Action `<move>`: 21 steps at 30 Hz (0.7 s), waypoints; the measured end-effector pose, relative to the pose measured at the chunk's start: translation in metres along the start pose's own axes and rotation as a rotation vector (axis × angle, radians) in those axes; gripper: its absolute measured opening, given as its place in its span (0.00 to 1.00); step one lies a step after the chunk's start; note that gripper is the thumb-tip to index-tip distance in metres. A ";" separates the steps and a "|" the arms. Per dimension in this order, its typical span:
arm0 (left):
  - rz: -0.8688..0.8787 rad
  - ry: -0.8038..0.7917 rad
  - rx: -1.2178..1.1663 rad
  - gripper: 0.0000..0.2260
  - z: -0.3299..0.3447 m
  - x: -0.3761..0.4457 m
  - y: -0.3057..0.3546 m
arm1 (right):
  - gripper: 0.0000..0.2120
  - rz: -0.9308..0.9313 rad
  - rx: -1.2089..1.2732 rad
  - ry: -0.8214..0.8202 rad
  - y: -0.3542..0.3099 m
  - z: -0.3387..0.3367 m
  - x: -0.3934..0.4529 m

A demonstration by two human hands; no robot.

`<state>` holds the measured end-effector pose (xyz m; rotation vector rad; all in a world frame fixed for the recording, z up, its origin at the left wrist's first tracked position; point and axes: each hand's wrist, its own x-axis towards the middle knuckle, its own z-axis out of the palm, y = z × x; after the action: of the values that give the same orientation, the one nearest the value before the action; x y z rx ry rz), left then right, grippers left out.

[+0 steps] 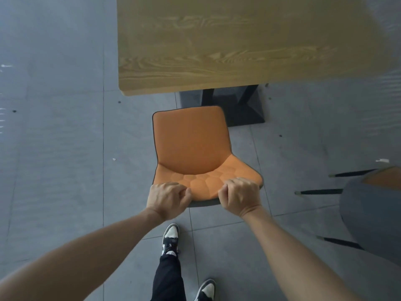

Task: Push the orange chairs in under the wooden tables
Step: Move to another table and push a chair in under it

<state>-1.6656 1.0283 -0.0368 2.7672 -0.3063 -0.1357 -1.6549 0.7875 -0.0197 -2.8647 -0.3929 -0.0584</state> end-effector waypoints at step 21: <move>0.021 -0.093 0.015 0.21 -0.018 0.034 -0.018 | 0.15 0.120 -0.003 -0.176 -0.005 0.002 0.038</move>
<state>-1.6266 1.0434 -0.0283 2.7766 -0.3613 -0.2580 -1.6195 0.8027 -0.0177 -2.8993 -0.2521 0.2164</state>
